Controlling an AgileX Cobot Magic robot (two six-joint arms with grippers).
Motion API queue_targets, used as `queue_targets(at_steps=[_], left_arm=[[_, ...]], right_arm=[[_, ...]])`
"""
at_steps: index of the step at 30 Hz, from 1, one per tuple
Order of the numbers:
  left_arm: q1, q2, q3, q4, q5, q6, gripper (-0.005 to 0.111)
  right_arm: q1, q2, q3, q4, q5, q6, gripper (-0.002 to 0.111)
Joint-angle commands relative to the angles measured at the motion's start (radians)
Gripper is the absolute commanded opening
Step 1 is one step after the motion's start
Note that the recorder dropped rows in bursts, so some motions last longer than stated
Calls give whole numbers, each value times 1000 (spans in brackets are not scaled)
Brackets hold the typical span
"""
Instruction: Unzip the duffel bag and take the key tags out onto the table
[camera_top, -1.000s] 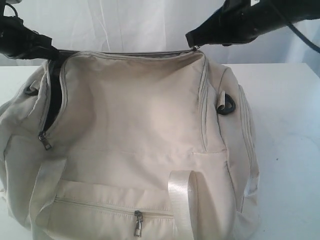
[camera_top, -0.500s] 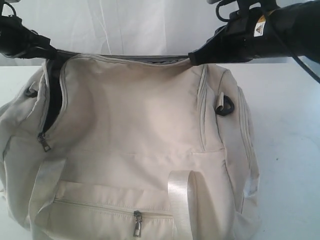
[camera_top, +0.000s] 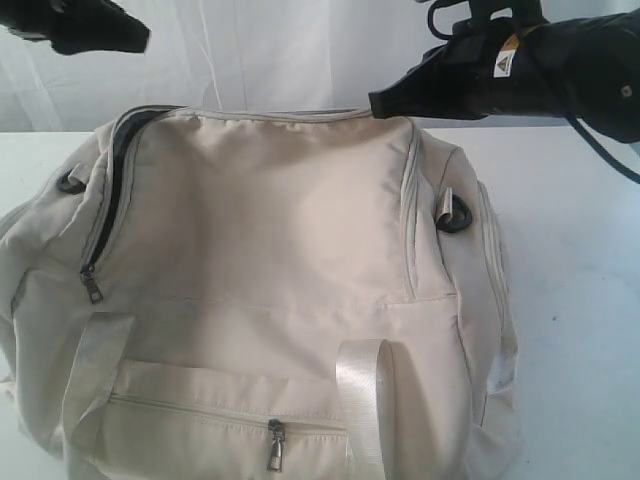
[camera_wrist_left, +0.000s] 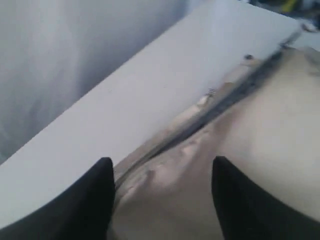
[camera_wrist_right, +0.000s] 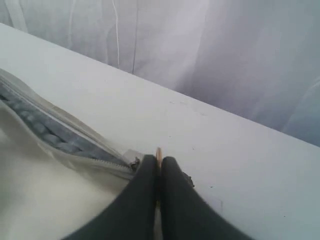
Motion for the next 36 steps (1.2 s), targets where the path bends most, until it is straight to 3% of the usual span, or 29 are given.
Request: queue_targets(at_steps=[1,7,12,17,24,26,32,36], left_arm=[[-130,-3,-6,-23,50,210,61],[-284,91,-6,54,-85,420,61],[-342,184,-6,60,-148,494,61],[-432,219,-6,49,-357,561,61],[-465,258,-8,22,-435,565,61],[-465,262,-8,11,-456,565,57],[-465,274,-19,-67,-541,560,1],[-465,274,-19,-91,-583,558,0]], right_arm=[[-9,-1,3,-6,-16,8,0],[-9,-2,3,-2,-16,34,0],[-9,-2,3,23,-18,34,0],[-9,-2,3,30,-18,34,0],[-9,-2,3,34,-18,34,0],[-9,-2,3,34,-18,52,0],[-9,-2,3,34,-2,66,0],[-9,-2,3,27,38,60,0]])
